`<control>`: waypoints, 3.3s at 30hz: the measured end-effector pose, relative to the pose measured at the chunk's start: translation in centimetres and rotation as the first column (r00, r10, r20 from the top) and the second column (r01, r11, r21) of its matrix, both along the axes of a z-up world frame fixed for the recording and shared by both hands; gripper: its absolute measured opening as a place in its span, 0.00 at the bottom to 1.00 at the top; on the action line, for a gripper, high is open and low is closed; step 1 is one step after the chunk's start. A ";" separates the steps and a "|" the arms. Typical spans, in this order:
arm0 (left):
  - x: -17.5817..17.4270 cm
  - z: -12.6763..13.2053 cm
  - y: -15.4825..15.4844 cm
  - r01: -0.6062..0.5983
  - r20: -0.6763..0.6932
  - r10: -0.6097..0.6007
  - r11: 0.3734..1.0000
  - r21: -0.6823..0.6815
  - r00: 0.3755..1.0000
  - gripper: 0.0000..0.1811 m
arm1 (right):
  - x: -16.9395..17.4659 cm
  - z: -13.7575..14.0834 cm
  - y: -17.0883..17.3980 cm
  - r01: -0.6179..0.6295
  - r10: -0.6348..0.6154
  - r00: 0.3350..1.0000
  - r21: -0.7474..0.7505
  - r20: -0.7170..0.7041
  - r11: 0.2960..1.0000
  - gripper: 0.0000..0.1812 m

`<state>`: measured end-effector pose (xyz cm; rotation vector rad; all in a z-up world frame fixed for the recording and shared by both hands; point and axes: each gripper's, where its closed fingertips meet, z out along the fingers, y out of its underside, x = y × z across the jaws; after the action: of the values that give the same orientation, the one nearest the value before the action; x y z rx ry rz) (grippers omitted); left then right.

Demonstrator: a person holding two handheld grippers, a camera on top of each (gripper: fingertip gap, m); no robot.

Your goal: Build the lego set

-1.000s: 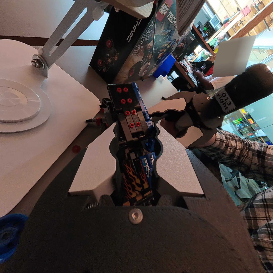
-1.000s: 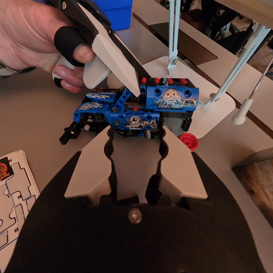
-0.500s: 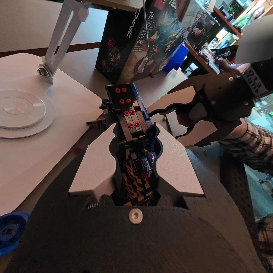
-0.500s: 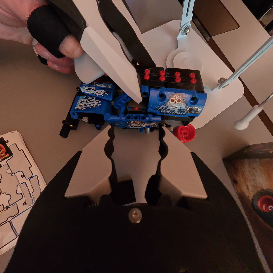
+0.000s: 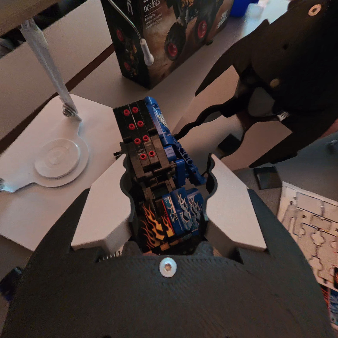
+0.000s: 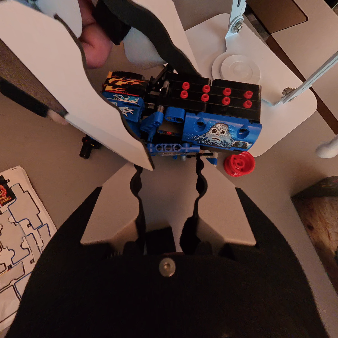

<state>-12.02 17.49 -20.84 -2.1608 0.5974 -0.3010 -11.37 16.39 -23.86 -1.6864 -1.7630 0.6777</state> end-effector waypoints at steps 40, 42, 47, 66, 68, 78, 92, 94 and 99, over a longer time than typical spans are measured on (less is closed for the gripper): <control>-0.9 0.2 0.6 -0.024 0.091 0.018 0.997 0.071 0.996 0.33 | -0.8 0.6 -0.5 0.052 -0.045 0.976 0.028 -0.214 0.998 0.26; -0.9 0.2 0.6 -0.023 0.088 0.017 0.997 0.069 0.996 0.33 | -0.6 0.6 -0.5 0.047 -0.036 0.981 0.052 -0.191 0.998 0.29; -1.2 0.3 0.3 -0.015 0.058 0.012 0.999 0.047 0.998 0.33 | 1.6 1.1 1.0 0.048 -0.048 0.990 -0.001 -0.129 0.999 0.34; 5.9 -6.1 -3.6 0.196 -0.596 -0.305 0.950 -0.242 0.743 0.05 | 7.1 1.8 3.5 -0.037 0.033 0.995 -0.040 -0.090 0.999 0.20; 5.9 -6.1 -3.3 0.184 -0.613 -0.295 0.953 -0.239 0.733 0.05 | 7.0 1.7 2.9 -0.068 0.065 0.994 -0.035 -0.087 0.997 0.20; 6.4 -4.7 -3.7 0.126 -0.391 -0.196 0.972 -0.197 0.899 0.03 | 7.9 1.9 -0.4 -0.252 0.253 0.966 0.034 -0.049 0.967 0.21; 6.6 6.6 -6.1 0.047 0.710 -0.012 0.998 -0.029 0.704 0.03 | 3.7 7.7 -5.2 -0.108 0.332 0.883 0.546 -0.331 0.830 0.44; 7.0 6.9 -6.4 0.072 0.755 -0.025 0.997 -0.030 0.655 0.03 | 3.5 8.2 -5.6 -0.092 0.330 0.875 0.547 -0.355 0.832 0.43; 7.2 7.4 -6.8 0.096 0.802 -0.048 0.995 -0.012 0.595 0.03 | 3.7 8.8 -6.3 -0.116 0.348 0.856 0.513 -0.383 0.850 0.42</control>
<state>-4.86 10.64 -13.48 -1.7716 0.1334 -1.2765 -7.66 10.10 -15.05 -0.8850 -1.6229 0.6241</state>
